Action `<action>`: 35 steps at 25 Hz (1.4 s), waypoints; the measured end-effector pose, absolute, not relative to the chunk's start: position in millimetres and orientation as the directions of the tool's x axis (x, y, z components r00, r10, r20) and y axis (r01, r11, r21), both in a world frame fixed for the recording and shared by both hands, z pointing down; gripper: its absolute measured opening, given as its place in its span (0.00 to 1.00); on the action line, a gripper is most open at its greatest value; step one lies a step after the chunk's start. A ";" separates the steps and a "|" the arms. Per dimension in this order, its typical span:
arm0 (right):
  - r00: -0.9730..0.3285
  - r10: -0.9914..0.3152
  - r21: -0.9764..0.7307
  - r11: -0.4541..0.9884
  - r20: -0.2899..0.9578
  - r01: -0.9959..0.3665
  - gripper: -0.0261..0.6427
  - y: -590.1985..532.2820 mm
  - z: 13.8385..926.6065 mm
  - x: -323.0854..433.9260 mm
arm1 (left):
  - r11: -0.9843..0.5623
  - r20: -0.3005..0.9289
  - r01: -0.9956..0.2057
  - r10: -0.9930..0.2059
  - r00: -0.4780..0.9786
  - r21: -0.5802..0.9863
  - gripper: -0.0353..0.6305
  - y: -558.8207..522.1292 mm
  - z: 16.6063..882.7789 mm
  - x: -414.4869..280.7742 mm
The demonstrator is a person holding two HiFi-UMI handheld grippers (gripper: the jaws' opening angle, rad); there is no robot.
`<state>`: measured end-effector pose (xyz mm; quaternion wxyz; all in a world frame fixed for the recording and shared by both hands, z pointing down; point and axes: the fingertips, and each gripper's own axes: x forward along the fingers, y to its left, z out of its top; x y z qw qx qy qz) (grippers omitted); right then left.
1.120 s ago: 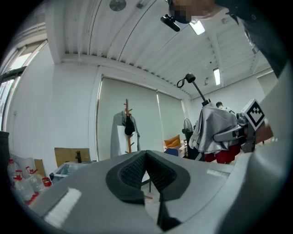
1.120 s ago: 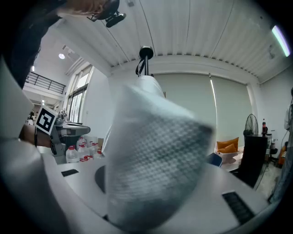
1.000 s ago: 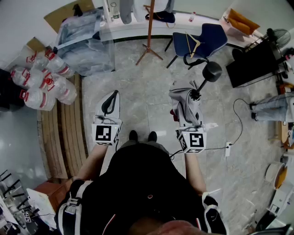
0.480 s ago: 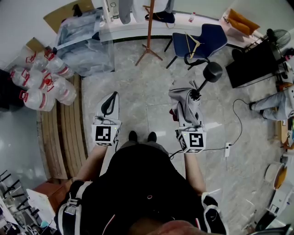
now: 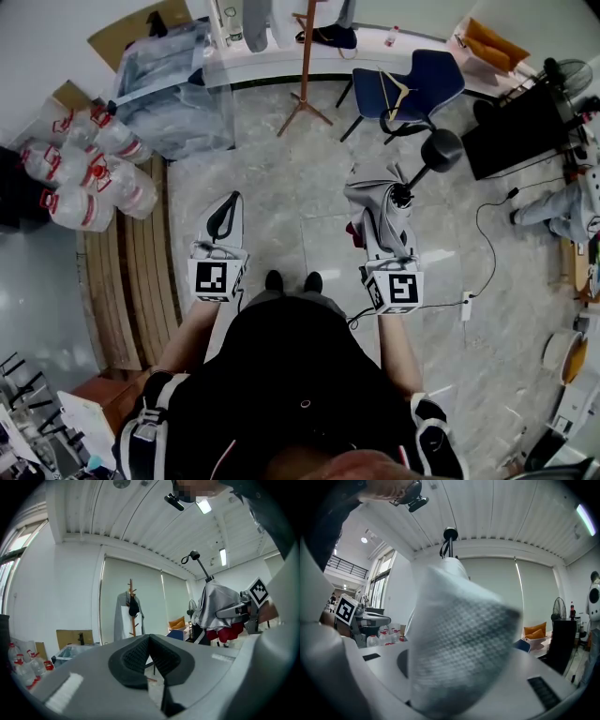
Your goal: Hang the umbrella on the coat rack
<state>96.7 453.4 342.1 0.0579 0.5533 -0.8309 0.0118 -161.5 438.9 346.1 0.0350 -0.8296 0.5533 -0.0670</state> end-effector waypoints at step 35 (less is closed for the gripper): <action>-0.433 -0.885 0.078 0.450 0.171 -0.890 0.25 85.7 379.0 157.6 | -0.371 0.120 -0.916 -0.927 0.356 -0.150 0.06 173.0 364.4 -124.6</action>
